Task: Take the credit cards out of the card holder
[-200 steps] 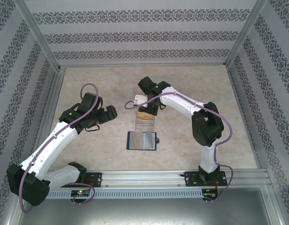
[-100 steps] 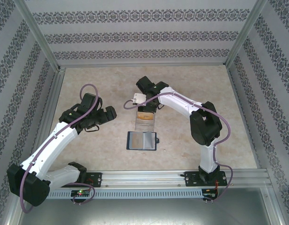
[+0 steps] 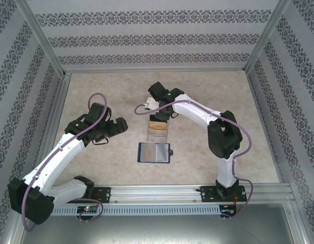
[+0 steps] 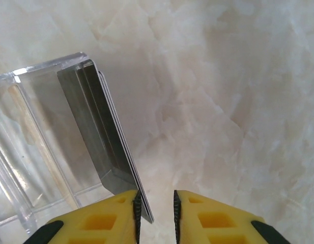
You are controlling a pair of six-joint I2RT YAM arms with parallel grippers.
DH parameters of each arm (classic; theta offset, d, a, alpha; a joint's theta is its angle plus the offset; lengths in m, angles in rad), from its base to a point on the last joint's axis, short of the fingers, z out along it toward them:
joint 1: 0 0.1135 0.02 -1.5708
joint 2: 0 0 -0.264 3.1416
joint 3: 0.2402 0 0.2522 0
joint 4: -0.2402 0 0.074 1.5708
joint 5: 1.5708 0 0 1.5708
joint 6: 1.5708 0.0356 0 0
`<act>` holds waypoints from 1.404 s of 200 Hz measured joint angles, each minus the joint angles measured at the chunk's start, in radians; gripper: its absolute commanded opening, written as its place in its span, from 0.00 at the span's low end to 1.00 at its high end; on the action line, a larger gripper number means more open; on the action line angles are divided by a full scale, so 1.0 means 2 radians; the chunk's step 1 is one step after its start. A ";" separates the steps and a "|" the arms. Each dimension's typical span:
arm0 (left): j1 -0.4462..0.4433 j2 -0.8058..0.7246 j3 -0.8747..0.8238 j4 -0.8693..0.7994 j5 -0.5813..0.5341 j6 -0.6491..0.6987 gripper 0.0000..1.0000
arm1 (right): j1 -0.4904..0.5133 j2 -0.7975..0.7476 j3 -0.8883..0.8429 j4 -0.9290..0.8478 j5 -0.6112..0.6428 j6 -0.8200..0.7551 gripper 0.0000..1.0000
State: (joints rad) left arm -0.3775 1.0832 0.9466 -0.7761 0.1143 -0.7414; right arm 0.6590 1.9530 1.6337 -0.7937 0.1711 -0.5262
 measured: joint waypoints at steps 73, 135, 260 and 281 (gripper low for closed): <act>0.000 0.033 -0.047 0.056 0.100 -0.001 0.77 | 0.017 -0.191 -0.146 0.057 -0.073 0.236 0.26; -0.002 0.087 -0.087 0.125 0.183 -0.015 0.66 | 0.094 -0.209 -0.303 0.131 -0.125 0.414 0.26; -0.059 0.157 -0.109 0.207 0.217 -0.039 0.53 | 0.102 -0.182 -0.408 0.204 -0.103 0.551 0.23; -0.063 0.167 -0.109 0.217 0.219 -0.040 0.49 | 0.109 -0.178 -0.409 0.223 -0.103 0.562 0.23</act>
State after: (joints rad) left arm -0.5026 1.4181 0.7288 -0.3428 0.5514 -0.8211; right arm 0.8772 1.5974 0.8150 -0.3470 -0.0353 0.5976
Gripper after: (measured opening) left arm 0.499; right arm 0.232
